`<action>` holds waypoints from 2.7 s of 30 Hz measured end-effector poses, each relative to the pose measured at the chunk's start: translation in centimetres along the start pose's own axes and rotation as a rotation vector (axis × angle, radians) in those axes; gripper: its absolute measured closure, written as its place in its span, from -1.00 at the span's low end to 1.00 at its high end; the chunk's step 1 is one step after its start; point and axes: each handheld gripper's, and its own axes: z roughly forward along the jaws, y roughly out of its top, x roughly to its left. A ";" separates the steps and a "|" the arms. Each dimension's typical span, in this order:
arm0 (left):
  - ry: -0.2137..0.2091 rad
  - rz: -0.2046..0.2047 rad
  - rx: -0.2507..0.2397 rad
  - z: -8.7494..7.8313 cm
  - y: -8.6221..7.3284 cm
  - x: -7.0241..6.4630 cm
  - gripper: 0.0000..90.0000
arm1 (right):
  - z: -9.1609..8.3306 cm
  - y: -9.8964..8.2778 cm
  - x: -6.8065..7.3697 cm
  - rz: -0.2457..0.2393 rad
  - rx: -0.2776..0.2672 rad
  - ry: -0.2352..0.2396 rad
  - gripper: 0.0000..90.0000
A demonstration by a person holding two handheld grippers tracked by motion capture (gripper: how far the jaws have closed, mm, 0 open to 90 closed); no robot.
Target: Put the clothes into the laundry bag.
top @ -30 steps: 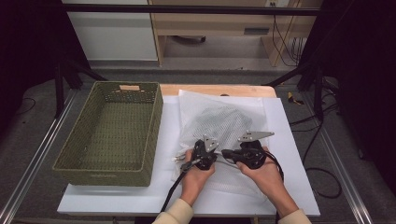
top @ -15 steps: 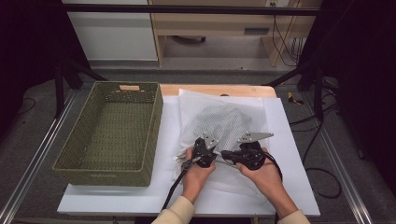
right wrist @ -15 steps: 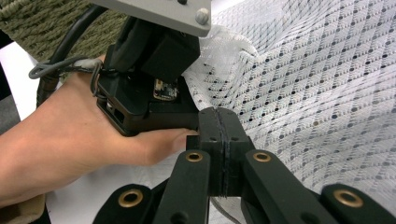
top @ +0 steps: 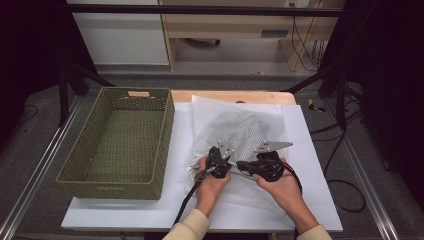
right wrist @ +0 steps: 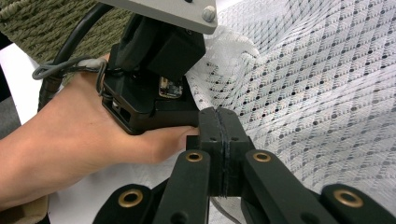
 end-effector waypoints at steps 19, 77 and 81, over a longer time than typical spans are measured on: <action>0.011 -0.003 0.001 0.8 0.3 0.2 1.00 | 0.2 0.2 -0.3 0.008 -0.003 -0.005 1.00; -0.027 0.056 -0.085 -18.1 -3.1 -0.6 1.00 | -0.7 -1.1 1.6 -0.044 -0.059 0.005 1.00; -0.017 0.051 -0.100 -18.6 -3.2 -0.6 0.90 | -0.9 -1.2 1.8 -0.049 -0.065 0.004 1.00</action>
